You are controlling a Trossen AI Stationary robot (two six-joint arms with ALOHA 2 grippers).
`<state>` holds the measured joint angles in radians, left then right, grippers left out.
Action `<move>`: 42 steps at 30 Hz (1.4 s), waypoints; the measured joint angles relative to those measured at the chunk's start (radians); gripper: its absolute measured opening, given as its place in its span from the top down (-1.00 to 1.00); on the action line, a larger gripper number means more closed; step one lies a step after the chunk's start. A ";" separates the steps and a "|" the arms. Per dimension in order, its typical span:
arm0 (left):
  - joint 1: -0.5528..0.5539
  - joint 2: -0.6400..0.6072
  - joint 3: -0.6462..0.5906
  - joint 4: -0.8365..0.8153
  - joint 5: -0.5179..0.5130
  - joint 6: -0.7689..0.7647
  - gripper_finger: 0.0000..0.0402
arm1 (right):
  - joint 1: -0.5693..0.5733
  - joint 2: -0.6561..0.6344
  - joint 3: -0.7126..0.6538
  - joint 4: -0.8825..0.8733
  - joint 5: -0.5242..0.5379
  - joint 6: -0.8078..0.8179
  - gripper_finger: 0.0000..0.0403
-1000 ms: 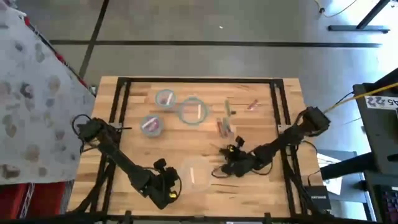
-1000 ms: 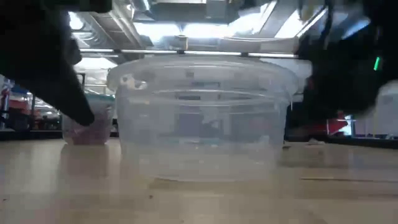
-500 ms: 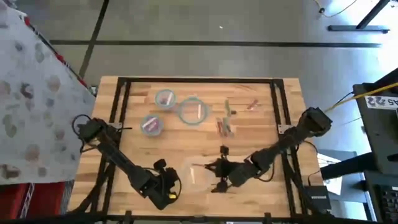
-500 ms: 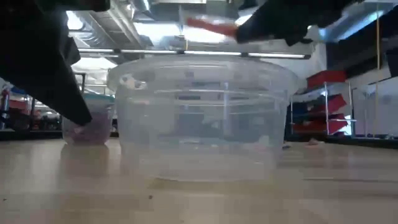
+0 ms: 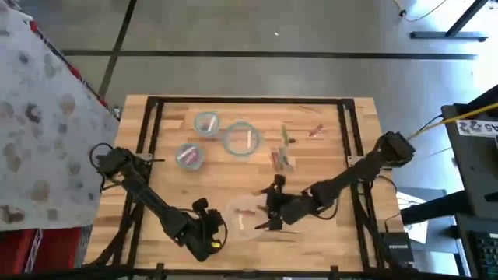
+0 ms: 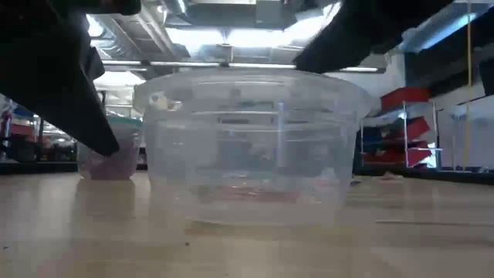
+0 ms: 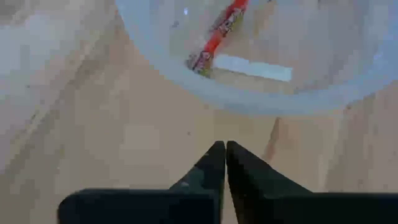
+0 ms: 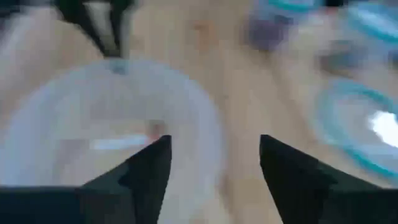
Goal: Sort candy
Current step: Put the orange candy stick into the large transparent bin
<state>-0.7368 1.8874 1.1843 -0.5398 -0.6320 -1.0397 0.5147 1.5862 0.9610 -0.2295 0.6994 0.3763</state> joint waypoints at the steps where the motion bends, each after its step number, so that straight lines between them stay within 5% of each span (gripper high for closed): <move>1: 0.000 0.000 0.000 0.001 0.000 -0.001 1.00 | -0.006 -0.028 -0.008 -0.082 0.045 0.051 -0.14; 6: -0.012 0.000 0.000 0.009 0.000 -0.018 1.00 | -0.047 -0.112 -0.142 -0.218 0.152 0.320 -0.12; 13: -0.018 0.000 0.000 0.006 0.000 -0.017 1.00 | -0.110 -0.054 -0.366 0.218 0.065 0.351 -0.14; 25: 0.006 0.000 0.000 0.006 0.000 0.008 1.00 | -0.274 0.186 -0.322 0.311 0.029 0.347 -0.11; 30: 0.006 0.000 0.000 0.006 0.000 0.004 1.00 | -0.285 0.237 -0.290 0.322 0.007 0.323 0.15; 38: 0.004 0.000 0.000 0.012 0.000 -0.010 1.00 | -0.197 0.236 -0.256 0.269 -0.013 0.242 0.88; 42: 0.000 0.000 0.000 0.012 0.000 -0.026 1.00 | -0.133 0.236 -0.214 0.156 -0.012 0.249 0.94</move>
<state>-0.7364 1.8874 1.1839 -0.5279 -0.6319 -1.0659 0.3818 1.8217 0.7472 -0.0737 0.6873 0.6255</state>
